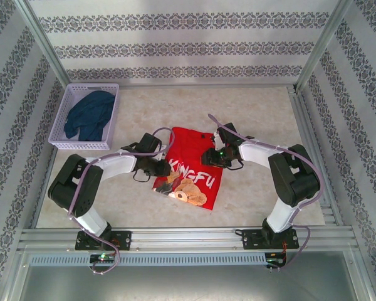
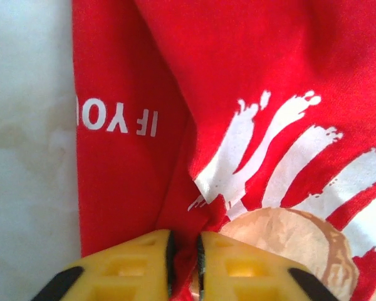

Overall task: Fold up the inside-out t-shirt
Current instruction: Smooth out the T-shirt at the center of the table.

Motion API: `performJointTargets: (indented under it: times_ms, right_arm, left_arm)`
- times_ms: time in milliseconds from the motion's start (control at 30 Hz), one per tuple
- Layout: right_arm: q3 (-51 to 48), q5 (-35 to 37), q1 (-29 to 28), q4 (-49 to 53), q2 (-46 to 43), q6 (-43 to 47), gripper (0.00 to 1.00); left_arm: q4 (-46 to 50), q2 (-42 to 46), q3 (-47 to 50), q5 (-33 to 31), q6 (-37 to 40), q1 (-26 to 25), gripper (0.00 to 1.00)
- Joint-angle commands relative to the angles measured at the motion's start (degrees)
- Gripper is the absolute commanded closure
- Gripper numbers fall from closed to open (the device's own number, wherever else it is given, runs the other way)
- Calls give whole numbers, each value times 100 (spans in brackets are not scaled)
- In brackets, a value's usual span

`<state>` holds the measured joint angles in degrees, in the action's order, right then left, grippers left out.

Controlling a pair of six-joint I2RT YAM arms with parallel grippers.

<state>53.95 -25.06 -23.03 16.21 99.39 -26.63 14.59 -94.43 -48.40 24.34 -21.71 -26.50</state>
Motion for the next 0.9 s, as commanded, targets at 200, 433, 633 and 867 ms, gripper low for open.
performJointTargets:
  times_ms: [200, 433, 633, 867]
  right_arm:
    - [131, 374, 0, 291, 194, 229, 52]
    - [275, 447, 18, 450, 199, 365, 51]
    - [409, 435, 17, 581, 12, 484, 51]
    - [370, 542, 33, 619, -638, 510, 50]
  left_arm:
    - [510, 843, 270, -1006, -238, 54, 100]
    - [790, 957, 247, -1263, -418, 52, 97]
    - [1252, 891, -170, -1779, -567, 57, 68]
    - [678, 728, -566, -970, -450, 57, 56]
